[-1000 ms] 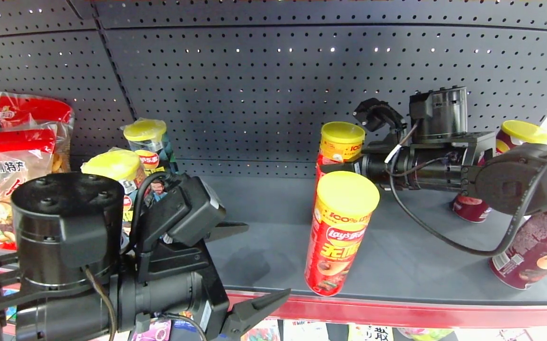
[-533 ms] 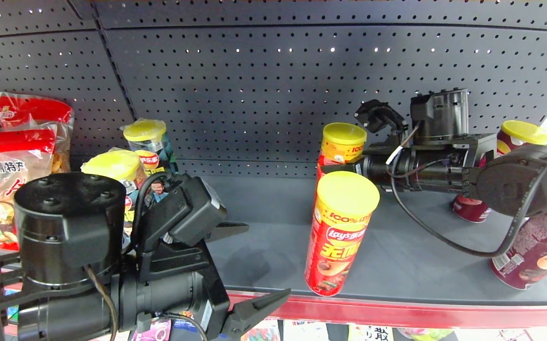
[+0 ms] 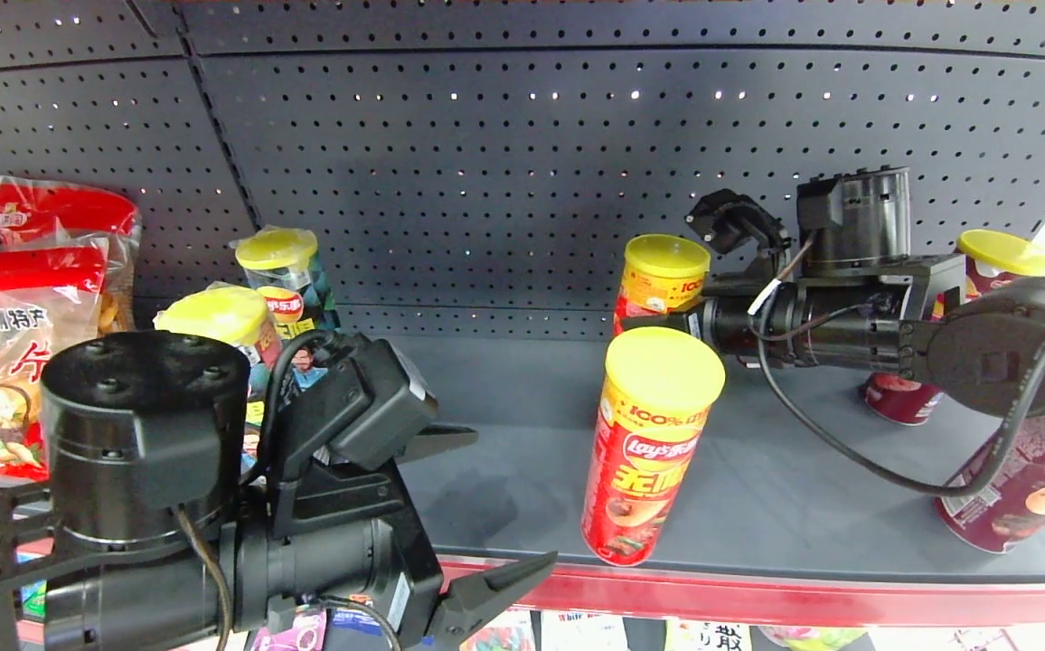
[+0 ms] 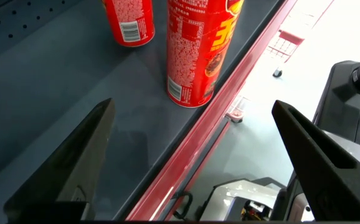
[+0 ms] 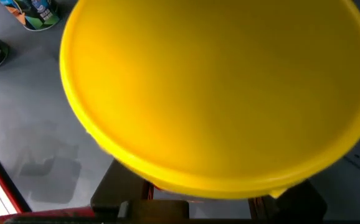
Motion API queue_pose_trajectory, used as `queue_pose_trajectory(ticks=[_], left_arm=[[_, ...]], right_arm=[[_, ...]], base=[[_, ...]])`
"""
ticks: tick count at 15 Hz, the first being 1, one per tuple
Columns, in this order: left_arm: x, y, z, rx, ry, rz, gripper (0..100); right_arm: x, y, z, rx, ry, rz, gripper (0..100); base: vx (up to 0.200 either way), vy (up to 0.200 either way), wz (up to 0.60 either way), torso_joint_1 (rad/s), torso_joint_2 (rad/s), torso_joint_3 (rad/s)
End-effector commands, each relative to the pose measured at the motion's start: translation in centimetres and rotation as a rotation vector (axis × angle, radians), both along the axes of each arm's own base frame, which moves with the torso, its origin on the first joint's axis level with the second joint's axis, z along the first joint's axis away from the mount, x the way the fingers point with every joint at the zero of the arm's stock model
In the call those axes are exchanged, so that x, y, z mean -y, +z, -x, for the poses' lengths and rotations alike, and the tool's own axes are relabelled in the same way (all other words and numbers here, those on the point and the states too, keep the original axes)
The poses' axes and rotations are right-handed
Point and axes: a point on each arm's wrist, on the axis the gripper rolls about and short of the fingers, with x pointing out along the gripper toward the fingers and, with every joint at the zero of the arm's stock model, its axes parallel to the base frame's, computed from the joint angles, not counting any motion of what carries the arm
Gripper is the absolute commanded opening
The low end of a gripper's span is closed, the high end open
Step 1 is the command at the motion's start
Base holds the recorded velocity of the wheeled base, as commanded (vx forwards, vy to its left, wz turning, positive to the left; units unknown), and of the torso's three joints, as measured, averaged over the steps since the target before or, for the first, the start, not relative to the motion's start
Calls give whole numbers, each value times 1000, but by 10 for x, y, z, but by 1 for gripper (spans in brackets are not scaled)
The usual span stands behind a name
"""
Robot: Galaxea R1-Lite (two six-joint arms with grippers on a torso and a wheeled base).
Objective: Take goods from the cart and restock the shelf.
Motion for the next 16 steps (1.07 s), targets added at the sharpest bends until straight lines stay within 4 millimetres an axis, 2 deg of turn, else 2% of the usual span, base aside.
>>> queue_pose_trajectory(ticks=[1,2,7,11,16], left_arm=[[0,-1,0,-2,0,-2,100],[0,0,0,-1,0,-1,100],[1,-2,-1,-16,6,0,100],[2,-5,-3,-24,8,-7,100],[6,-9,-7,-35,7,-19,100]], right_arm=[[1,0,2,-1,1,1,0],[1,-4,4,-10,0,7,100],[6,9,15,24,-17,-15,100],[21,15,42,16,-73,-26,100],[39,13,74,1,-104,-36,100]], base=[[0,0,0,0,0,0],[0,0,0,0,0,0],[0,0,0,0,0,0],[0,0,0,0,0,0],[0,0,0,0,0,0]])
